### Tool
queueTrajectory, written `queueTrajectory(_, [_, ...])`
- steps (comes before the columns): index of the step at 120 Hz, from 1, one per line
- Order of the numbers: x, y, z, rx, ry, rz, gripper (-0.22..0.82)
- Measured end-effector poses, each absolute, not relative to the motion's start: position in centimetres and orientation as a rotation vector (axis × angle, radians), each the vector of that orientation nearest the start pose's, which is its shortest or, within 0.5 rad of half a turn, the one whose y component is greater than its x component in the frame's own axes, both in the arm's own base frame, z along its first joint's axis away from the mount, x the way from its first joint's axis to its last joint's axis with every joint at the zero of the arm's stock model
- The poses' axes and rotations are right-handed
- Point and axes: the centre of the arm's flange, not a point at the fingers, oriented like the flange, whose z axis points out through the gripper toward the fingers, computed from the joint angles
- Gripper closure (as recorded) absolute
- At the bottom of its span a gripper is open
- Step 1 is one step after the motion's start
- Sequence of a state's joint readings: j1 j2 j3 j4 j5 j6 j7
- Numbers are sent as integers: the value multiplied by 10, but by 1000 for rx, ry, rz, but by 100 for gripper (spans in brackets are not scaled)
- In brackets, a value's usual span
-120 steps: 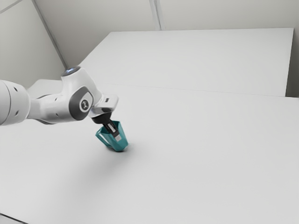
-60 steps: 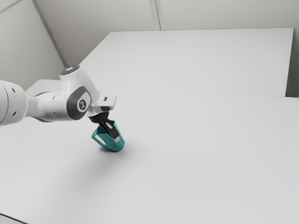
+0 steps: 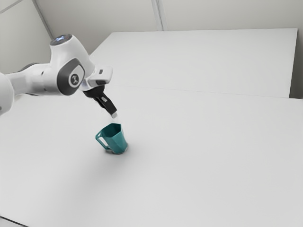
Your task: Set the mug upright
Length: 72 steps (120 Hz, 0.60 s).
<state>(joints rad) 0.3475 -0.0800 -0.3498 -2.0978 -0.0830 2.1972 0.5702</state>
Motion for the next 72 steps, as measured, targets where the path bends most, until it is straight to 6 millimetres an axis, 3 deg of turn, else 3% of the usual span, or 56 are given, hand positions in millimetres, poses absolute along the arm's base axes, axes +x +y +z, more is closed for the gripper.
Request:
queueTrajectory(18, [562, -8, 517, -3012, 816, -321, 1])
queueTrajectory(31, [572, -8, 538, -2998, 827, -299, 1])
queueTrajectory(72, [574, -11, 559, -2986, 787, -169, 0])
